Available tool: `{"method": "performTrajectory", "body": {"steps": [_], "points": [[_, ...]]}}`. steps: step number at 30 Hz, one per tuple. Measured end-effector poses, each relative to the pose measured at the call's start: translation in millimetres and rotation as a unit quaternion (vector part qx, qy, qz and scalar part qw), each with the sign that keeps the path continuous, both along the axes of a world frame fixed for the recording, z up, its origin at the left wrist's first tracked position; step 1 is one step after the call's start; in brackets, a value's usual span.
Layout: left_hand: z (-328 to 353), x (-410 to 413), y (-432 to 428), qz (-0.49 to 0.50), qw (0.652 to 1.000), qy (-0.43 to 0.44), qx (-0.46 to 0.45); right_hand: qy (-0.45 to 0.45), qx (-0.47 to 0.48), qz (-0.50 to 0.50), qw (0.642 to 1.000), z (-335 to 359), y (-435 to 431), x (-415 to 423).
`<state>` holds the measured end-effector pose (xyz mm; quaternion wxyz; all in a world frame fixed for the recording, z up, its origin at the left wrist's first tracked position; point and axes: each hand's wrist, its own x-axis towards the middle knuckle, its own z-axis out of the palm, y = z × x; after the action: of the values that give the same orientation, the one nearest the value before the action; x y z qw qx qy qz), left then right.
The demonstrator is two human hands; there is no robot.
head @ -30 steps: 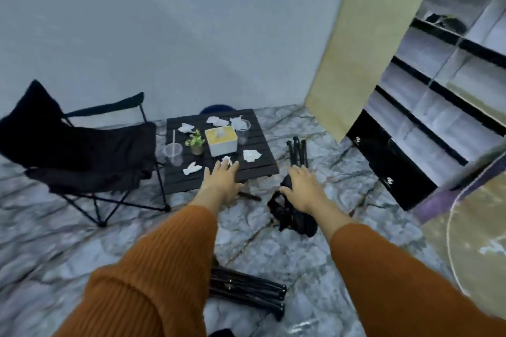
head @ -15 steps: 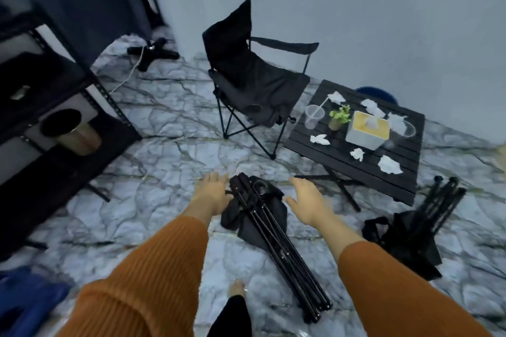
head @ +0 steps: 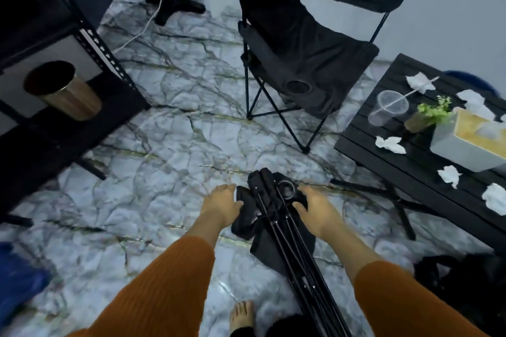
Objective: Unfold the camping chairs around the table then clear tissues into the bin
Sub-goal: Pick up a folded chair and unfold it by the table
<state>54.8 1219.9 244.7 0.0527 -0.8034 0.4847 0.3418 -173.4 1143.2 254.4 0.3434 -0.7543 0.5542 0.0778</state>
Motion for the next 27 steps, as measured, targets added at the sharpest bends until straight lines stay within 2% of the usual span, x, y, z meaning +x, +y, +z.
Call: {"method": "performTrajectory", "body": {"steps": [3,8,12,16,18,21,22,24,27], "points": [[-88,3,-31,0.038,0.999,0.032,-0.014,0.001,0.009,-0.006,1.000,-89,-31,8],[-243,5,-78,0.126,0.984,0.105,-0.072,-0.059,0.028,-0.030,0.997,-247,-78,30],[-346,4,-113,0.207,0.957,0.151,-0.136,-0.111,0.001,-0.049,0.993,-361,-115,62],[-417,6,-143,0.291,0.922,0.183,-0.181,-0.161,0.021,-0.115,0.980,-434,-148,100],[-441,9,-155,0.348,0.891,0.218,-0.195,-0.181,0.055,-0.157,0.969,-455,-162,111],[-455,11,-164,0.461,0.806,0.313,-0.200,-0.244,0.128,-0.255,0.927,-467,-177,114],[-452,12,-163,0.479,0.788,0.328,-0.205,-0.260,0.151,-0.275,0.913,-464,-179,112],[-432,13,-156,0.499,0.765,0.349,-0.209,-0.276,0.199,-0.285,0.896,-443,-177,106],[-374,7,-135,0.510,0.740,0.383,-0.215,-0.276,0.259,-0.249,0.892,-380,-159,96]]}}
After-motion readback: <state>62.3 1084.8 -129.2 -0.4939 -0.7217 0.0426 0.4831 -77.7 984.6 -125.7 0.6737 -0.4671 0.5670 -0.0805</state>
